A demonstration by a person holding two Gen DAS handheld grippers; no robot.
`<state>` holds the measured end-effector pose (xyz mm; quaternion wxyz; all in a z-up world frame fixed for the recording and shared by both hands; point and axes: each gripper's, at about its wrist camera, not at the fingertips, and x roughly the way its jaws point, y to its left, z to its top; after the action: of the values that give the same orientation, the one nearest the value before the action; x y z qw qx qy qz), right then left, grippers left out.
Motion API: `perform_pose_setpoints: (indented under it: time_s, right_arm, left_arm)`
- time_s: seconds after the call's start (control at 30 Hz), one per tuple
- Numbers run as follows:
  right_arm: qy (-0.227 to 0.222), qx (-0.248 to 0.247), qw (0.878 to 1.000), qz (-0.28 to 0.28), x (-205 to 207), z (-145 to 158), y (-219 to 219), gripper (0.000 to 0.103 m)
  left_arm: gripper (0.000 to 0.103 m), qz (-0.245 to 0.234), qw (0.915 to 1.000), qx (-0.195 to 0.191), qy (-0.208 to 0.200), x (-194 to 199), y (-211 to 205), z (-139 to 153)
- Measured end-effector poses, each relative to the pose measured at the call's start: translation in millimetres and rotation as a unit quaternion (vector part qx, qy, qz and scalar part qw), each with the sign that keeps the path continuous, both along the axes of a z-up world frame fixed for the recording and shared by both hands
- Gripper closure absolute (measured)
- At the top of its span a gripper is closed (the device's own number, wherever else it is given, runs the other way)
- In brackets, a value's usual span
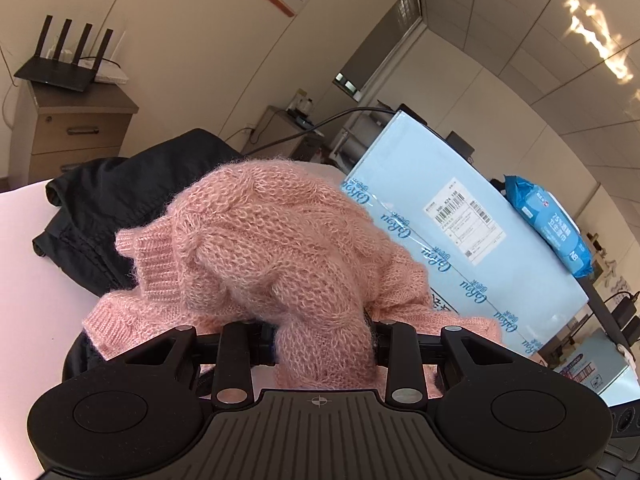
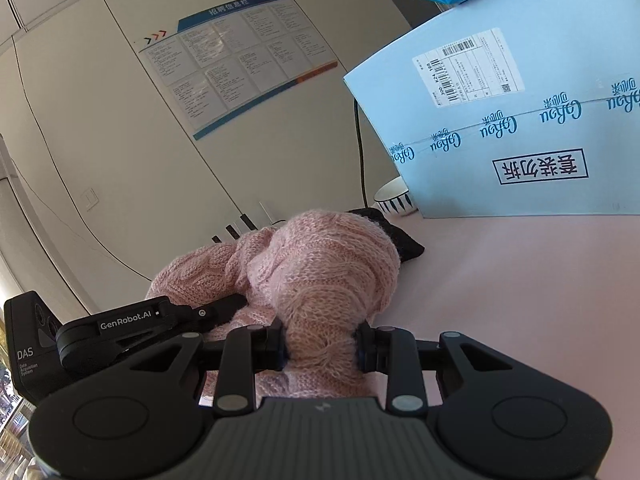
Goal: Fold clothes
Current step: 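Carry the pink sweater with both grippers onto the black garment and release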
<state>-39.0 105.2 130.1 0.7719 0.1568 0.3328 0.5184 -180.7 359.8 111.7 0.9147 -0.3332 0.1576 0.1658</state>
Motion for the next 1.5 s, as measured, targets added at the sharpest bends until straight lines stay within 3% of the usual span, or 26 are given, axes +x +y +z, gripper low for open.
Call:
perform_pose_setpoints:
  time_s: [0.47, 0.7, 0.8, 0.83, 0.9, 1.0, 1.07, 1.13, 1.4, 1.5]
  right_arm:
    - [0.026, -0.079, 0.996, 0.019, -18.2, -53.3, 42.2, 0.071]
    - [0.030, -0.093, 0.995, 0.015, -15.9, -72.6, 44.9, 0.069]
    - [0.047, -0.094, 0.994, 0.014, -8.1, -75.9, 45.9, 0.062]
    - [0.057, -0.094, 0.994, 0.012, -3.7, -77.5, 46.4, 0.056]
    - [0.081, -0.092, 0.992, 0.005, 3.2, -81.7, 45.1, 0.050]
    - [0.114, -0.077, 0.991, -0.006, 11.7, -86.8, 40.8, 0.031]
    - [0.129, -0.059, 0.990, -0.010, 14.2, -87.9, 34.5, 0.015]
    - [0.129, -0.055, 0.990, -0.013, 15.1, -86.9, 31.7, 0.010]
    - [0.103, -0.038, 0.993, -0.043, 9.7, -67.0, 3.8, 0.004]
    - [0.077, -0.032, 0.995, -0.054, 9.7, -55.9, -10.4, 0.002]
  left_arm:
    - [0.072, 0.017, 0.9981, -0.038, 0.046, -2.9, 23.1, -62.5]
    - [0.066, 0.017, 0.9981, -0.037, 0.047, -0.1, 23.7, -70.7]
    - [0.056, 0.015, 0.9976, -0.049, 0.047, 1.8, 25.4, -69.0]
    - [0.051, 0.016, 0.9975, -0.050, 0.048, 2.5, 25.1, -68.0]
    - [0.027, 0.020, 0.9977, -0.043, 0.048, 3.1, 23.1, -65.0]
    - [0.013, 0.019, 0.9987, -0.033, 0.034, -2.0, 16.5, -58.3]
    - [0.009, 0.013, 0.9992, -0.026, 0.028, -6.0, 11.7, -52.3]
    - [0.007, 0.017, 0.9994, -0.018, 0.022, -10.7, 9.2, -47.2]
    - [0.003, 0.033, 0.9990, -0.013, -0.026, -40.5, 0.5, -24.2]
    - [0.001, 0.039, 0.9979, 0.013, -0.051, -52.2, -6.7, -12.3]
